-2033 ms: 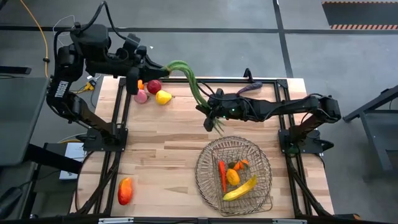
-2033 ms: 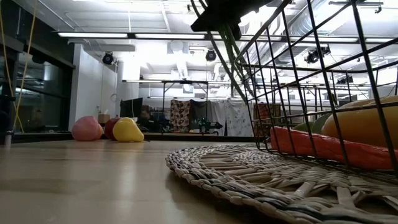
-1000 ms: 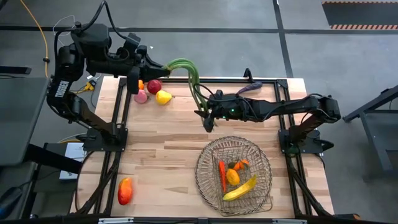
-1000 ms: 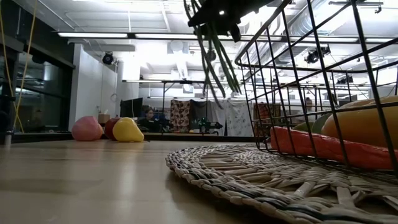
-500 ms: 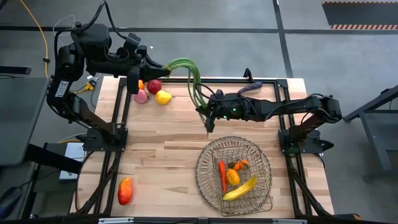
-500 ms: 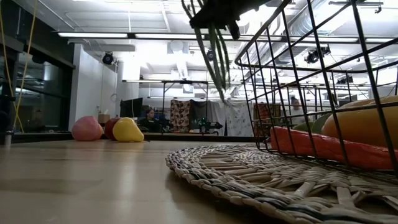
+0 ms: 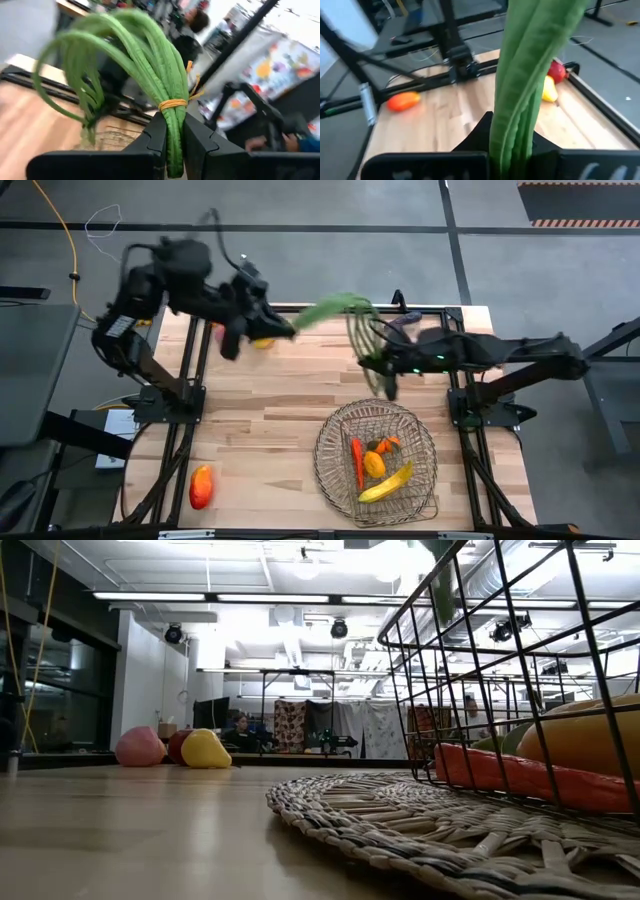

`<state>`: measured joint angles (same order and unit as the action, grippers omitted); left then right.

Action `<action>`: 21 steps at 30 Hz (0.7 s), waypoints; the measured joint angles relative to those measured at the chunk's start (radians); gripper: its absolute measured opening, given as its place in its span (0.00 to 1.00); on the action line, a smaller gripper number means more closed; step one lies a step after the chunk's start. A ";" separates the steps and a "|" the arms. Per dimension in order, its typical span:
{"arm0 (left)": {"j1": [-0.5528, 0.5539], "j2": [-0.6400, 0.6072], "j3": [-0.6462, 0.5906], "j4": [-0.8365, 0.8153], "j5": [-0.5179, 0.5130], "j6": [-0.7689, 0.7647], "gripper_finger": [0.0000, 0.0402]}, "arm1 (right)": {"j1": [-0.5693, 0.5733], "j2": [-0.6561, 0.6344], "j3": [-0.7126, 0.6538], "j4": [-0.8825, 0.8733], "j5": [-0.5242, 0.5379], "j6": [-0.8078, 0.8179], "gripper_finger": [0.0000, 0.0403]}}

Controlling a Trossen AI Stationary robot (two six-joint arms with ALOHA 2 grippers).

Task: Build produce basket
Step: Put the beans into the wire basket

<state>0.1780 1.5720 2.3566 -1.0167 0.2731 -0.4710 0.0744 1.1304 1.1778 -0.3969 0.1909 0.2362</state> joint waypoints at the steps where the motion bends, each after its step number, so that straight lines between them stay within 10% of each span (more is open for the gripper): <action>1: -0.019 0.018 0.000 0.004 0.013 -0.001 0.06 | 0.019 -0.023 0.000 -0.031 0.000 0.002 0.01; 21: -0.285 0.339 0.000 0.237 0.012 -0.274 0.06 | 0.351 -0.257 0.000 -0.591 -0.010 0.122 0.01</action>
<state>-0.1067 1.9109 2.3562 -0.7793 0.2850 -0.7449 0.4251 0.8733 1.1778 -0.9880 0.1813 0.3582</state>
